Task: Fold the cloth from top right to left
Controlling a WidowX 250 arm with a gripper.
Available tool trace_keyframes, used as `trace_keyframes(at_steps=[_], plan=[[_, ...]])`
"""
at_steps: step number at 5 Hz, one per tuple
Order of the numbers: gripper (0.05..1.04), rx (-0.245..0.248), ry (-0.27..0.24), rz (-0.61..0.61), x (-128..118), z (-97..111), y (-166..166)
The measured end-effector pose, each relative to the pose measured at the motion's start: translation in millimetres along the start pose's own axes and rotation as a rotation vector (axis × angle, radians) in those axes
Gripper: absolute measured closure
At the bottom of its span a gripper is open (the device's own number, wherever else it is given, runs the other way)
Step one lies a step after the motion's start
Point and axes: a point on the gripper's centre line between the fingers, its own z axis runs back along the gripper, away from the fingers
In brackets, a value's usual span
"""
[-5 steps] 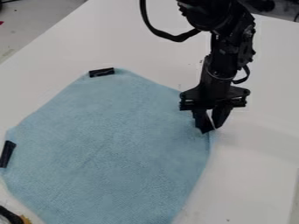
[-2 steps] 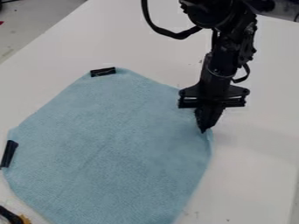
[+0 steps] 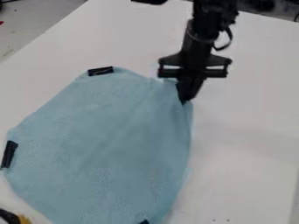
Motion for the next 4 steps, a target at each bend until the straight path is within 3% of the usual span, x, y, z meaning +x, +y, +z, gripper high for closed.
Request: trace_keyframes(at_steps=[1, 2, 4], plan=[[1.026, -0.021, -0.010, 0.068, 12.6, 6.1, 36.7], [1.026, -0.041, -0.002, 0.171, 25.4, -0.8, 88.5], [1.003, -0.067, 0.037, 0.287, 28.0, -24.6, 152.7]])
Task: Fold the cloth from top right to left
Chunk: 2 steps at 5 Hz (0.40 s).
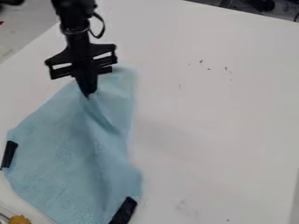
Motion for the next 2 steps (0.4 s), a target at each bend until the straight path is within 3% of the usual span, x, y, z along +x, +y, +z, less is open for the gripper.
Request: trace_keyframes(at_steps=[1, 2], plan=[[0.851, -0.025, 0.009, 0.011, 0.0, -7.4, 12.0], [0.588, 0.008, 0.018, 0.011, -0.4, -7.5, 19.1]])
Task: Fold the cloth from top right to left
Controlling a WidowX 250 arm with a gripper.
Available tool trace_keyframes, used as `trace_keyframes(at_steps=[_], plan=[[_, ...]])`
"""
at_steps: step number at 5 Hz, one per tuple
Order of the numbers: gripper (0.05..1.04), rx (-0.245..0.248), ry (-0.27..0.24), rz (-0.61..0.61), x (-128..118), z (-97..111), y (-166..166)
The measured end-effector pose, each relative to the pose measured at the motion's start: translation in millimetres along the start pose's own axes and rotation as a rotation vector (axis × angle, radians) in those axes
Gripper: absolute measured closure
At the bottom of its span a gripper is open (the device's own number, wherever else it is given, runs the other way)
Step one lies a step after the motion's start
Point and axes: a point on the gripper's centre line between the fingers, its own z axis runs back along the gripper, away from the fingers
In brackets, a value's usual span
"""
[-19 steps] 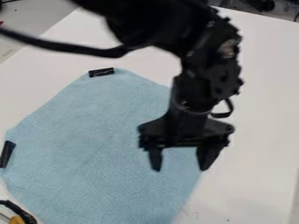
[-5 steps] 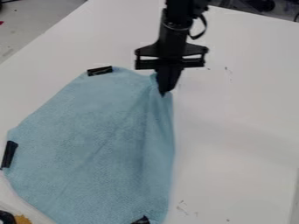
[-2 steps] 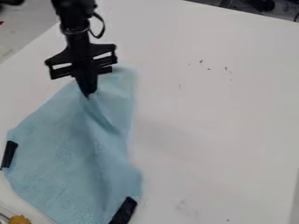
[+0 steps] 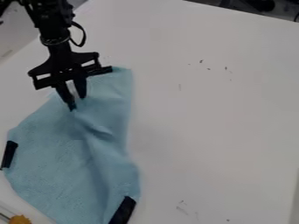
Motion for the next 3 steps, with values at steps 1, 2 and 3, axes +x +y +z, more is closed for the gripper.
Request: trace_keyframes(at_steps=[1, 2, 3], plan=[[0.281, 0.043, -0.037, -0.030, 2.6, 7.9, 4.2], [0.083, 0.071, -0.121, -0.087, 0.1, 31.3, -2.5], [0.079, 0.087, -0.140, -0.096, -10.3, 40.0, -3.1]])
